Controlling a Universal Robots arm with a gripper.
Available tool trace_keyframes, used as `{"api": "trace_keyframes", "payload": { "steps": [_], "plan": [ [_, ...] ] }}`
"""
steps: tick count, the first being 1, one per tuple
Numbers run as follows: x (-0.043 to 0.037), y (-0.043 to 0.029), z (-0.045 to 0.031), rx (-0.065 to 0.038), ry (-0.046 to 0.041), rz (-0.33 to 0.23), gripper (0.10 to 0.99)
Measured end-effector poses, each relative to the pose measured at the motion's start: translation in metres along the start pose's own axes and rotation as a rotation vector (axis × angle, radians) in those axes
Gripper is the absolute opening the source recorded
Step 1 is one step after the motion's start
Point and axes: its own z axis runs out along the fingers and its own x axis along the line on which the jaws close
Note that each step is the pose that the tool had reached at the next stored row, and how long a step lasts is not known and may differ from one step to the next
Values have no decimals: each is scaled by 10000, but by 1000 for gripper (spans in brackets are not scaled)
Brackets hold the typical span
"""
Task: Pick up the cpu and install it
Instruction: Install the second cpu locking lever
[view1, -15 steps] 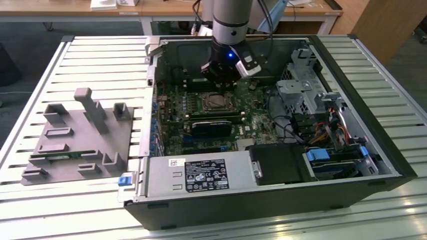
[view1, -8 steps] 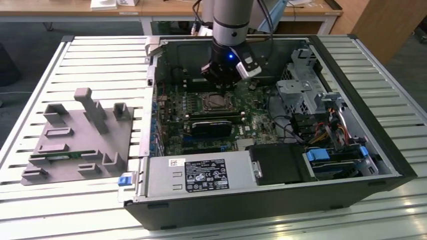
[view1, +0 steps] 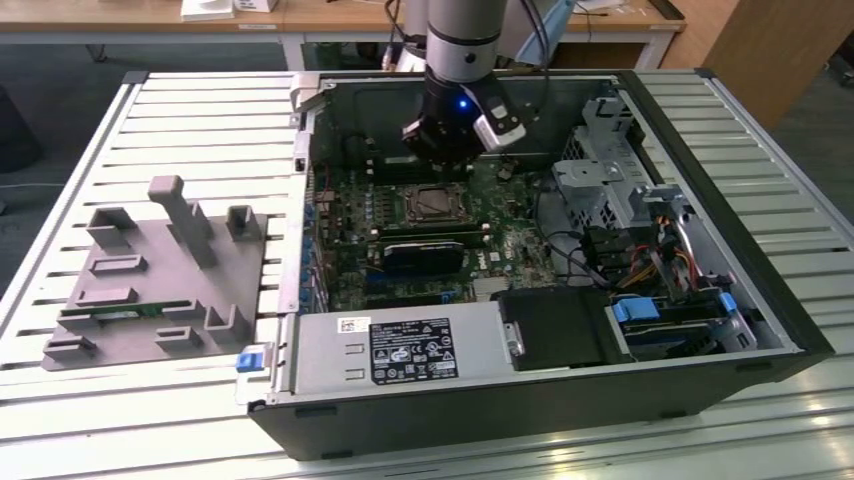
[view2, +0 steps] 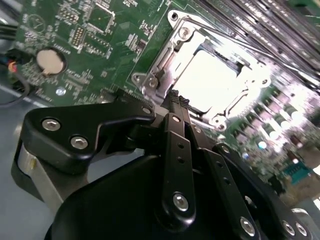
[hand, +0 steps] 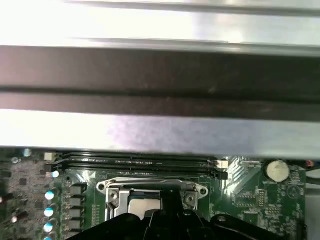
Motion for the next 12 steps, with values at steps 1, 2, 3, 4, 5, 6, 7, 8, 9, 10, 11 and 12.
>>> {"api": "trace_keyframes", "payload": {
  "steps": [1, 2, 3, 4, 5, 6, 7, 8, 9, 10, 11, 12],
  "plan": [
    [0, 2, -42, 1, 1, 0, 106],
    [0, 3, -84, 1, 1, 0, 106],
    [0, 5, -128, 0, 0, 0, 106],
    [0, 6, -174, 2, 1, -1, 106],
    [1, 8, -209, 1, 1, 0, 106],
    [1, 8, -236, 2, 1, -1, 106],
    [0, 9, -250, 2, 1, -1, 106],
    [0, 3, -250, -1, 0, -3, 106],
    [0, -5, -251, -1, 1, -2, 106],
    [1, -21, -252, -9, 1, -1, 106],
    [1, -40, -252, -18, 0, -1, 106],
    [2, -65, -252, -23, 0, -1, 106]
  ]
}}
